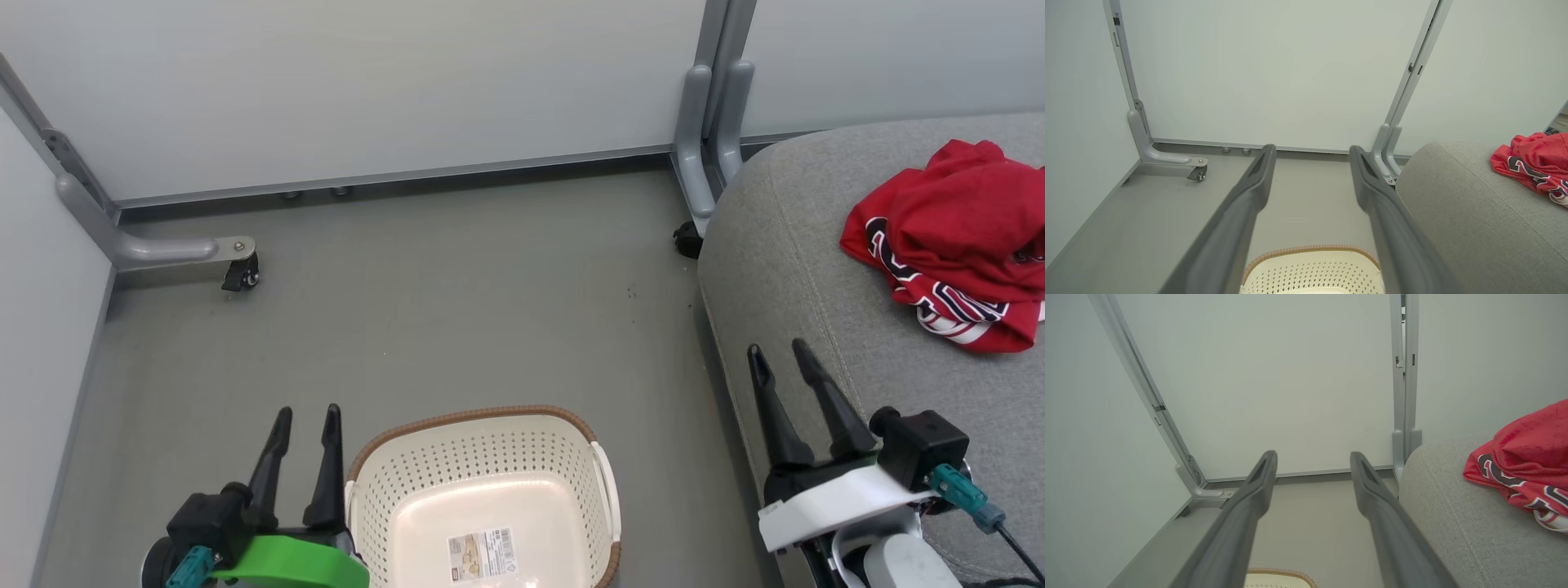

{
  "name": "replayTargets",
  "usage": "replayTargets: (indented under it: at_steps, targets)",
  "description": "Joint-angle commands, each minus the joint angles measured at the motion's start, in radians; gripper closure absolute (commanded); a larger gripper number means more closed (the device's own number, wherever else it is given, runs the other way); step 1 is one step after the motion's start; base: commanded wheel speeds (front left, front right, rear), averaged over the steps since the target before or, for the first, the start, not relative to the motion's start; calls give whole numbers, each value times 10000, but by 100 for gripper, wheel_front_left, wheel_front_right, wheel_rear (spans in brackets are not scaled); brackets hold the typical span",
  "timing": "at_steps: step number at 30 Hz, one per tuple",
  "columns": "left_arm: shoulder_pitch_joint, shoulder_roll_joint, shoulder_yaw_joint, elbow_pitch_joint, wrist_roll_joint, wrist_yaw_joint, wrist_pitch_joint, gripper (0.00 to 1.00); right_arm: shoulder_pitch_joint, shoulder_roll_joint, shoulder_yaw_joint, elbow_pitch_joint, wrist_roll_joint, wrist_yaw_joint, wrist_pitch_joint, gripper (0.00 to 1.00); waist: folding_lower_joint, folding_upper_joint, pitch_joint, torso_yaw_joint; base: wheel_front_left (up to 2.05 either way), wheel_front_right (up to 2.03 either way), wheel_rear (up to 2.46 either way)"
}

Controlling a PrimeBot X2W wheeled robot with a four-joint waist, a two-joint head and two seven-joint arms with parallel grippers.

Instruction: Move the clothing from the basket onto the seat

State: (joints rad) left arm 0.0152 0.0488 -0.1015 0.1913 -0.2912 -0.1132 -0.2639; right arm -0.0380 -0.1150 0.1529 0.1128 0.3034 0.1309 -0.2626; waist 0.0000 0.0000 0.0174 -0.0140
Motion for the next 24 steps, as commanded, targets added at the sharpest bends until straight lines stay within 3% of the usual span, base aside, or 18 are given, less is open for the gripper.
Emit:
replayTargets:
  at_steps: [1,24]
  targets:
    - [7,-4,-8,102,0,0,0,100,61,19,8,88,4,0,2,100,0,0,0,0,0,0,0]
    - [-367,122,433,303,-3770,-51,913,100,-109,49,-513,462,3790,0,865,100,0,0,-25,24,0,0,0]
